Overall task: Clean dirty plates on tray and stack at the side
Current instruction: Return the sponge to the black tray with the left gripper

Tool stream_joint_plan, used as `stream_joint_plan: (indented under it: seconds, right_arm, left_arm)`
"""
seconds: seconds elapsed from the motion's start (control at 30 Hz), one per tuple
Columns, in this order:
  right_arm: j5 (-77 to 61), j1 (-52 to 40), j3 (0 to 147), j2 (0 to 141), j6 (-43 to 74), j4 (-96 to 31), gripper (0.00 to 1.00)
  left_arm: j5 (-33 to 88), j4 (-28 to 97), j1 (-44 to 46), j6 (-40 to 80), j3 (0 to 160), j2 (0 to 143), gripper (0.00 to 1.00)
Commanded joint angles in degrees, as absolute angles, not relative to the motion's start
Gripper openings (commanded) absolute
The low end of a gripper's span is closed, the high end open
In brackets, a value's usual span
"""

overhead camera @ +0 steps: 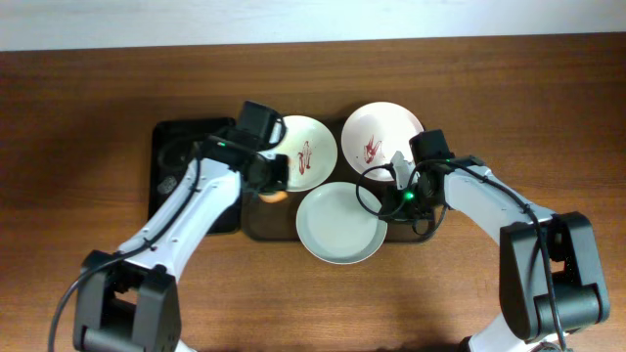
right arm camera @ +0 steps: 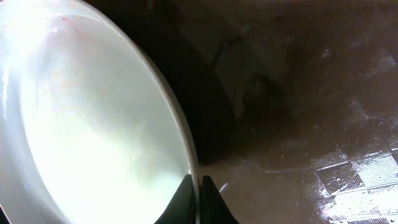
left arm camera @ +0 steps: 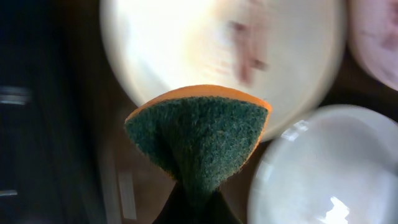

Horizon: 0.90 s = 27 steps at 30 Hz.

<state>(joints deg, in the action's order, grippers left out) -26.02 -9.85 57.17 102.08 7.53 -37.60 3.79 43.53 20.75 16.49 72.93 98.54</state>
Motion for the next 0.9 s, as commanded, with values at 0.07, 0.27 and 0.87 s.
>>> stream_joint_plan:
  seconds: [0.07,0.27,0.87]
  right_arm:
    - [-26.33,-10.17,58.00,102.06,7.60,-37.67,0.04]
    - [-26.33,-10.17,58.00,102.06,7.60,-37.69,0.04]
    - [-26.35,-10.17,58.00,102.06,7.60,-37.67,0.04]
  left_arm:
    - [-15.09,42.41,13.28,7.99,73.54,97.19,0.00]
    - [-14.57,41.41,7.42,5.65,73.17,100.29,0.00]
    - [-11.81,39.44,5.45,2.85,73.19,111.22,0.42]
